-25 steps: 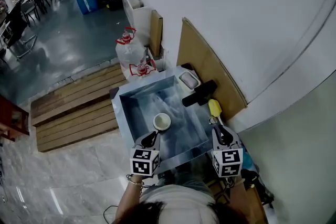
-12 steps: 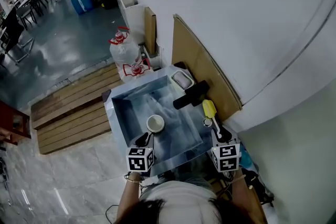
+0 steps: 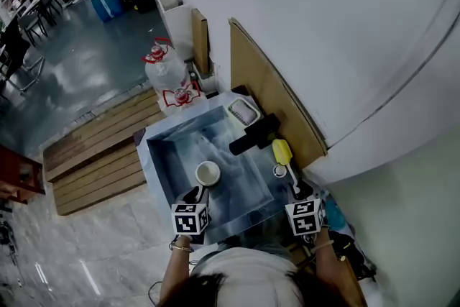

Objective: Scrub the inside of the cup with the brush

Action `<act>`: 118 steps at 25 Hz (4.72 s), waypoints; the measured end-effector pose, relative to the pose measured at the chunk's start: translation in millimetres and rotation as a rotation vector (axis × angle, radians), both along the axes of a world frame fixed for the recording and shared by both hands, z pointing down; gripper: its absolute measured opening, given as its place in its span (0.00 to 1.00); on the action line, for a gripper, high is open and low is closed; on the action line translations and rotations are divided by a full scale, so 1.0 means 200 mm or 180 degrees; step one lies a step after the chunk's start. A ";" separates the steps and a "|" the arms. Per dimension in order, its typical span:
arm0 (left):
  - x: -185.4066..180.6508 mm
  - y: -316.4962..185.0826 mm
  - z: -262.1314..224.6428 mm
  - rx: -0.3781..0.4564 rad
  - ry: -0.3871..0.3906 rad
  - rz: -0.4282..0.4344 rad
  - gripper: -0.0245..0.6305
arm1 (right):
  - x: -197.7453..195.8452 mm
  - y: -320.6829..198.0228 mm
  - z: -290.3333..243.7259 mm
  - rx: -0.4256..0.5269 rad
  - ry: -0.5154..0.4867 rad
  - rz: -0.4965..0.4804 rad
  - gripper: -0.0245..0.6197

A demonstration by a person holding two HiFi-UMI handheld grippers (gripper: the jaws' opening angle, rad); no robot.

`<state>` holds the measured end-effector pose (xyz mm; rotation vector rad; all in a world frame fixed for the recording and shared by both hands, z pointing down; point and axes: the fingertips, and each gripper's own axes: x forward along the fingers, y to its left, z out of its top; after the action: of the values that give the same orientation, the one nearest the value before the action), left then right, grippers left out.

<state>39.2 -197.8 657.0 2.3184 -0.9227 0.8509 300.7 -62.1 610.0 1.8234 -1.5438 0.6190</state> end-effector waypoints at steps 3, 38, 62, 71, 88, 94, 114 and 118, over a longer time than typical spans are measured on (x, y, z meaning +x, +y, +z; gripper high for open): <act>-0.01 -0.01 0.05 -0.0054 -0.0055 -0.0015 0.19 | 0.03 0.02 0.05 -0.0017 -0.0131 0.0110 0.26; -0.02 0.00 0.36 -0.0374 -0.0370 0.0010 0.28 | -0.01 0.08 0.22 -0.0098 -0.0251 0.0317 0.14; -0.01 -0.05 0.44 -0.0462 -0.0415 0.0106 0.26 | -0.13 0.21 0.00 -0.0087 -0.0388 0.0039 0.12; -0.01 -0.06 0.48 -0.0540 -0.0427 0.0137 0.20 | -0.32 0.12 0.00 -0.0162 -0.0450 -0.0412 0.12; 0.03 -0.05 0.51 -0.0556 -0.0362 0.0312 0.17 | -0.65 -0.16 0.09 -0.0977 -0.0374 -0.1464 0.12; 0.03 -0.06 0.50 -0.0562 -0.0313 0.0293 0.17 | -0.74 -0.25 0.14 -0.1296 -0.0217 -0.1757 0.12; 0.01 -0.06 0.56 -0.0608 -0.0349 0.0249 0.17 | -0.84 -0.50 0.21 -0.2148 0.0475 -0.2573 0.12; 0.02 -0.07 0.55 -0.0554 -0.0305 0.0276 0.17 | -0.87 -0.56 0.23 -0.2175 0.0766 -0.2836 0.12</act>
<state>43.8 -210.9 766.9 2.1964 -0.7590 1.0436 126.8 -173.4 656.0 0.5789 -1.5225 0.3853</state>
